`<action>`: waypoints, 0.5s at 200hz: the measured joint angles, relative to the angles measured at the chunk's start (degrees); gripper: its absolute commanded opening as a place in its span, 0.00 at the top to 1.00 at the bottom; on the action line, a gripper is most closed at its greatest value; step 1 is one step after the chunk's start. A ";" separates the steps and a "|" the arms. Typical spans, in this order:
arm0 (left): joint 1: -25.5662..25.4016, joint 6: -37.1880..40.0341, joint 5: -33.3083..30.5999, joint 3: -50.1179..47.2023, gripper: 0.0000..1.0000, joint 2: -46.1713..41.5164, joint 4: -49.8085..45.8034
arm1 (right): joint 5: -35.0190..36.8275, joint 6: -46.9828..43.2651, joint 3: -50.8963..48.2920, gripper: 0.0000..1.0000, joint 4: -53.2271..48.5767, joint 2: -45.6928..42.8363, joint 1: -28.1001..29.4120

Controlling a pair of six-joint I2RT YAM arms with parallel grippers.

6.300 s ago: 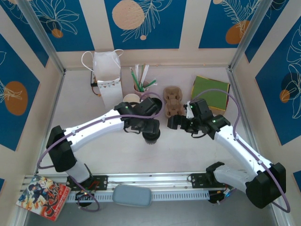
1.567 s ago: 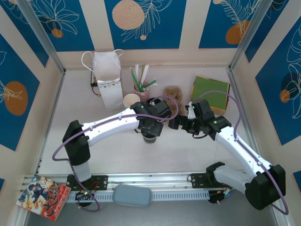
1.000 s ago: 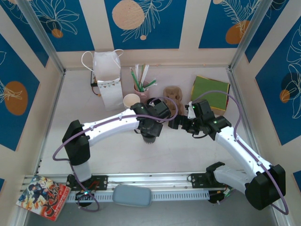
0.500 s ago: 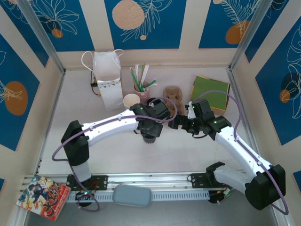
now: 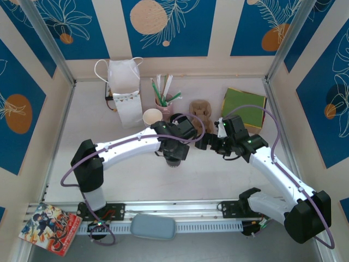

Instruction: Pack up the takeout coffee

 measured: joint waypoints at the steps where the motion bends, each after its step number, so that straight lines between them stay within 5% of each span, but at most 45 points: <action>1: 0.00 0.00 0.00 -0.02 0.24 -0.04 0.04 | -0.02 -0.02 0.00 0.01 0.00 0.00 0.00; 100: 0.00 -1.03 0.33 -0.96 0.19 -1.29 -0.26 | -0.04 0.00 0.00 0.01 0.17 0.50 0.85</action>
